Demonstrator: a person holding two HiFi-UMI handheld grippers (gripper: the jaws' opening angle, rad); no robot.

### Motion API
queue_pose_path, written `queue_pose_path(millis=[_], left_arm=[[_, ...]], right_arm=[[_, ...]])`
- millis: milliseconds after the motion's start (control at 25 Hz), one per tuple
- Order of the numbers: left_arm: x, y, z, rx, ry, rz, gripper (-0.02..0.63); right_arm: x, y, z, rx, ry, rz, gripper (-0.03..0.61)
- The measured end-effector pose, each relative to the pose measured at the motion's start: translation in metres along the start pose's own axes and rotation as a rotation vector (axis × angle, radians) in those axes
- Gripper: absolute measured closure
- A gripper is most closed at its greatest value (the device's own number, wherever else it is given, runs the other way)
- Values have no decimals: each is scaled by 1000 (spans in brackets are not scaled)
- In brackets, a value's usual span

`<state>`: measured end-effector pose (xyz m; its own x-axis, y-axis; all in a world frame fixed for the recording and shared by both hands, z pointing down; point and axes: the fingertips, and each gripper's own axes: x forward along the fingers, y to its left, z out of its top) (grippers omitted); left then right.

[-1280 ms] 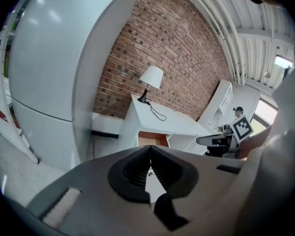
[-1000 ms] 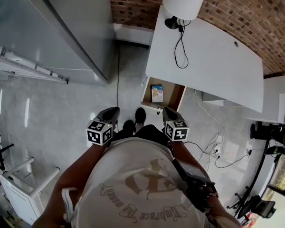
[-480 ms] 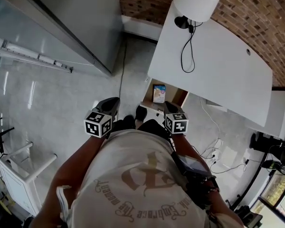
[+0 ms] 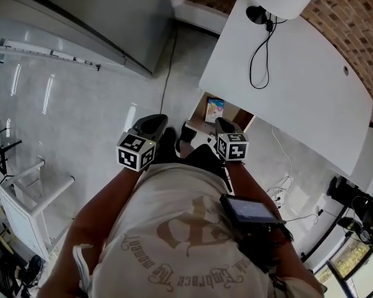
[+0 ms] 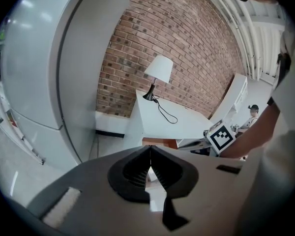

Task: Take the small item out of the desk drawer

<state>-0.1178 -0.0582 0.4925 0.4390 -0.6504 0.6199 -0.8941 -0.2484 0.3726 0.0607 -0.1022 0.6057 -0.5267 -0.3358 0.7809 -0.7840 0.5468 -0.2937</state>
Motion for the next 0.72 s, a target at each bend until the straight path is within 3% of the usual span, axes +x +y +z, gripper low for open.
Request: queue_pose_path(millis=[720], left_arm=[[17,26,-53,-73,81,-4,607]], right_arm=[[53,-12,-28,111,65,-73,570]])
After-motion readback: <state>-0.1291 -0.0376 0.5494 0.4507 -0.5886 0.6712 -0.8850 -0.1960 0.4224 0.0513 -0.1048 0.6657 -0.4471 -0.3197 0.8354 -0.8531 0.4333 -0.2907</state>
